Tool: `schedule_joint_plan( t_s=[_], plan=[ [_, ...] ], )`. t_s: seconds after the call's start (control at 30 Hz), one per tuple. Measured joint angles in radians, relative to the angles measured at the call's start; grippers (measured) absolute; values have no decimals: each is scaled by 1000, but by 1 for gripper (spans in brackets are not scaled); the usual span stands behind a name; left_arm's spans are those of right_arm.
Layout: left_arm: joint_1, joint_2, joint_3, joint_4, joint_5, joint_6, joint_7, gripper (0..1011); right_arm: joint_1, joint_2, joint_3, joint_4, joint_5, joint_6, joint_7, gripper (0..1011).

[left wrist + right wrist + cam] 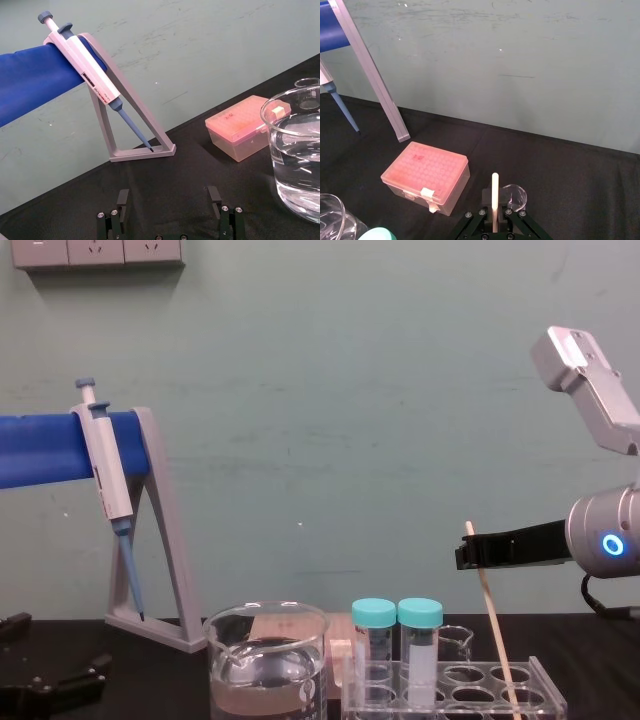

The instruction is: Hold the thermometer with one hand and immerse one end into the beaker, then reinsert it into the test tube rack.

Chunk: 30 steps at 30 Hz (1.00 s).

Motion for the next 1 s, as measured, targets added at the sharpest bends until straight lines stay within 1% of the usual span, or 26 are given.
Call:
schedule_joint_plan(
  t_s=[0.27, 0.37, 0.5, 0.63, 0.8, 1.0],
  plan=[
    [0, 0, 0, 0, 0, 0, 0, 1004, -1, 0, 1, 0, -1, -1, 0, 53],
    [0, 0, 0, 0, 0, 0, 0, 1004, -13, -3, 11, -10, -6, -15, 0, 53],
    [0, 0, 0, 0, 0, 0, 0, 1004, -30, -8, 39, -39, 0, -34, 10, 53],
    [0, 0, 0, 0, 0, 0, 0, 1004, -42, -9, 54, -62, 4, -45, 22, 53],
    [0, 0, 0, 0, 0, 0, 0, 1004, -63, -5, 79, -110, 15, -64, 44, 53],
    [0, 0, 0, 0, 0, 0, 0, 1004, -89, 7, 104, -176, 20, -117, 51, 53]
  ],
)
